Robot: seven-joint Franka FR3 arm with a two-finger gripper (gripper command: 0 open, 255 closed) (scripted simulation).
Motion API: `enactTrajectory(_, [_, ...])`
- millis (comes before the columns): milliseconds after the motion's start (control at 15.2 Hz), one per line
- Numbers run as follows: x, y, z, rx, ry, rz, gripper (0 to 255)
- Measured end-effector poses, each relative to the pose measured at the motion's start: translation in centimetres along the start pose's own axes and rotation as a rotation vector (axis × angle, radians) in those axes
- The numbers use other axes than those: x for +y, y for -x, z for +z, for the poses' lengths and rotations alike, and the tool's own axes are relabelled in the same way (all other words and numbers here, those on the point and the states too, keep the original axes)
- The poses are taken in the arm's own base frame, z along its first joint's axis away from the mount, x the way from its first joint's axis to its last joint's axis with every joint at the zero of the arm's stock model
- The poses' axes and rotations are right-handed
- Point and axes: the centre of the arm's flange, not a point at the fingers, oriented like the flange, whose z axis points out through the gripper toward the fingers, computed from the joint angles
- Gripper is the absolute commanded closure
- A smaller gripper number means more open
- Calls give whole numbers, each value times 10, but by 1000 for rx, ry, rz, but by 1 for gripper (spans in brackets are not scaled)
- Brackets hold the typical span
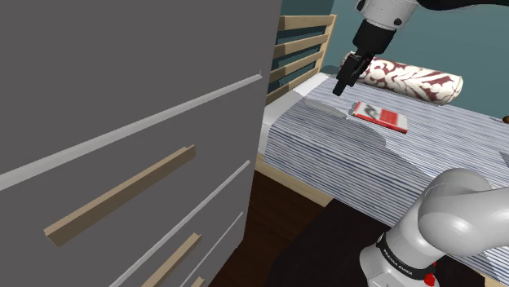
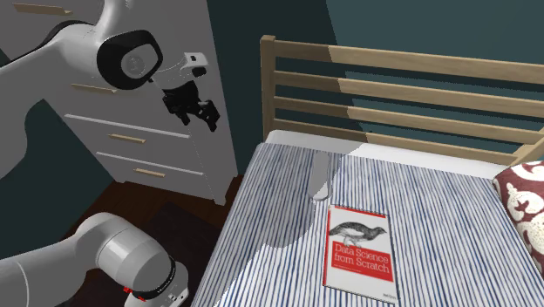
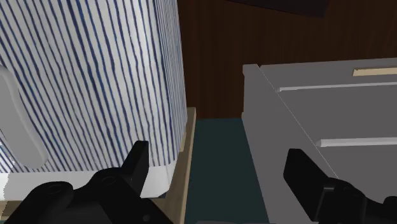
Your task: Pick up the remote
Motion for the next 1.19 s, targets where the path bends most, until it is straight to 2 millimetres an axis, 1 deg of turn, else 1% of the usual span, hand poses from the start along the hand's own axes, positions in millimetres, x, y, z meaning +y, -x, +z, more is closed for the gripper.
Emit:
enactTrajectory(66, [0, 0, 0, 0, 0, 0, 0])
enactTrajectory(132, [5, -2, 3, 0, -1, -1, 0])
enactTrajectory(330, [34, -8, 21, -2, -4, -9, 0])
enactTrajectory(396, [43, -13, 26, -3, -5, -12, 0])
enactTrajectory(462, [56, -17, 33, -4, -7, -15, 0])
enactTrajectory(594, [78, -18, 46, -5, -9, -21, 0])
enactTrajectory(726, [100, -28, 60, -6, -12, -28, 0])
enactTrajectory(924, [136, -35, 76, -7, -16, -38, 0])
enactTrajectory(1122, [168, -49, 99, -9, -19, -48, 0])
enactTrajectory(1188, [179, -51, 104, -10, -21, -51, 0])
